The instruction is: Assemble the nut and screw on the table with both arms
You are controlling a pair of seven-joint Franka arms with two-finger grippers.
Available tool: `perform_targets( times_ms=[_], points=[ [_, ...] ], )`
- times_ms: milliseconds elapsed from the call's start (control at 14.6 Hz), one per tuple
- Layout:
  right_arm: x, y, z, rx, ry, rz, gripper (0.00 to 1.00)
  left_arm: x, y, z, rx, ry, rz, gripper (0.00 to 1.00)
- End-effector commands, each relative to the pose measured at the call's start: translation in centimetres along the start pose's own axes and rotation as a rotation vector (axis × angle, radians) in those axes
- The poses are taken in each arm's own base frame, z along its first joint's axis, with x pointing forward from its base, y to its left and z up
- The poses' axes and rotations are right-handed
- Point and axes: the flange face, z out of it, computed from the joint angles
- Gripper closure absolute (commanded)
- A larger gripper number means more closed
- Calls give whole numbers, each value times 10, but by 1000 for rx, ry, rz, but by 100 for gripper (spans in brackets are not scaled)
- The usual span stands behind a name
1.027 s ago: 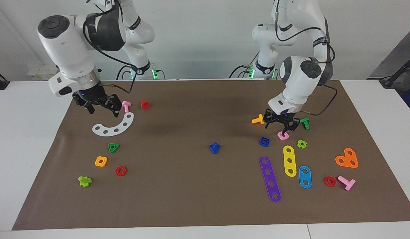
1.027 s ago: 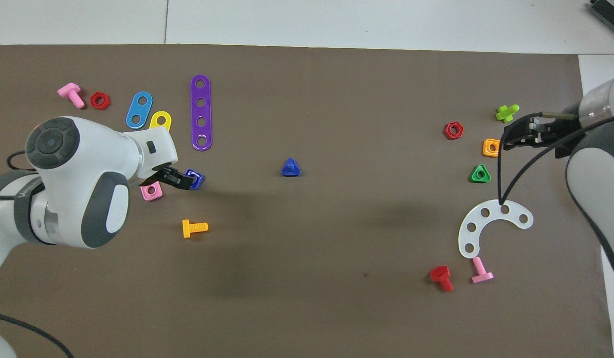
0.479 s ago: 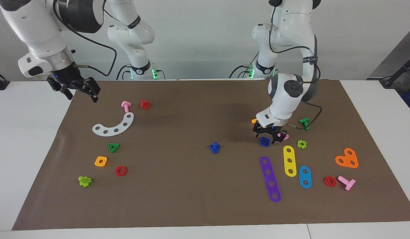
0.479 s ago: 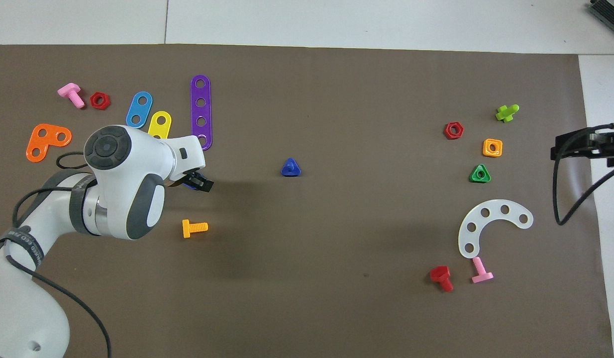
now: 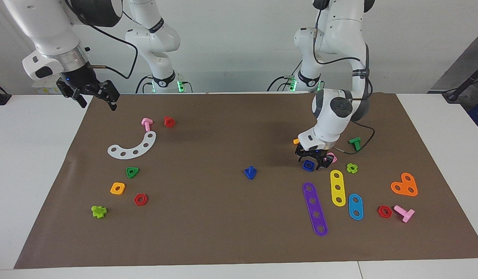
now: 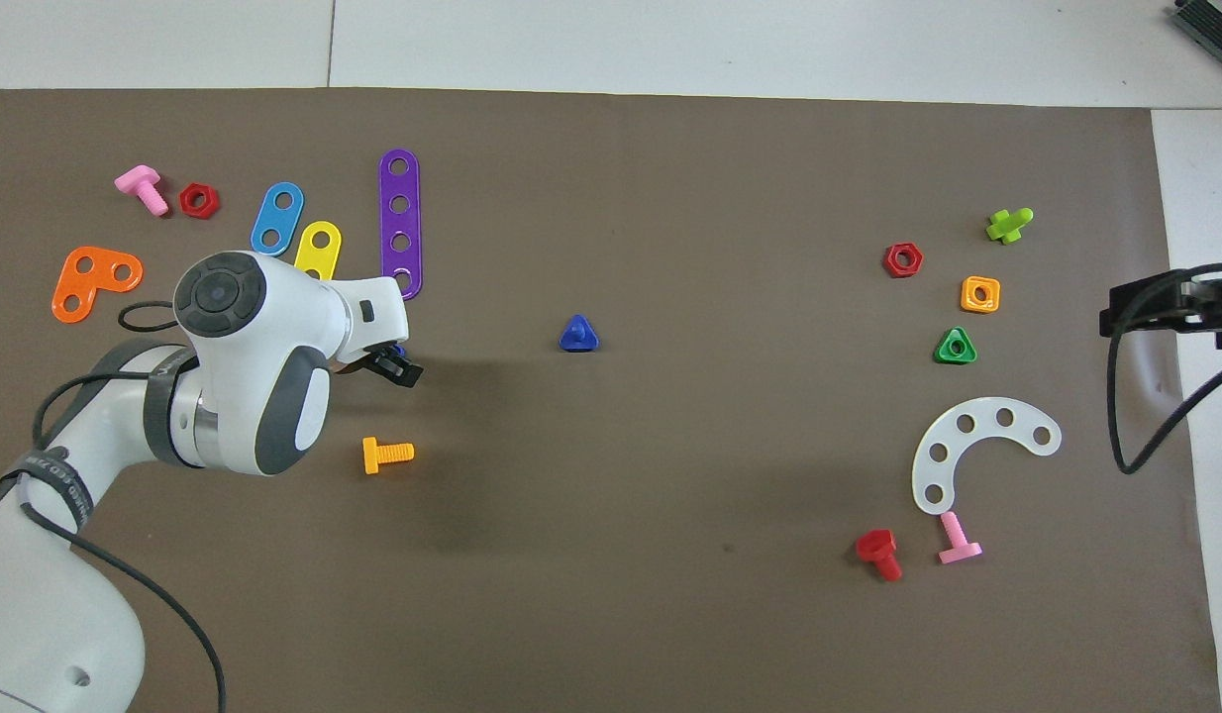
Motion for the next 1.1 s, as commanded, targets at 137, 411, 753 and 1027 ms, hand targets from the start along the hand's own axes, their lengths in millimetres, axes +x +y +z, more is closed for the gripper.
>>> perform_targets(
  times_ms=[137,411,753,1027],
  points=[
    [-12,0,5,-6,13,-20,0,-7,-2,7,-6,3,9,23],
    [-14,-15,10,-4,19,-23,0,-9,0,10,-7,-2,12,27],
    [-14,-23,5,1,31,-23,0,-9,2,11,-9,-5,15,31],
    [-15,-23,-1,13,22,-19,0,-10,4,13,-10,-9,16,35]
  ],
)
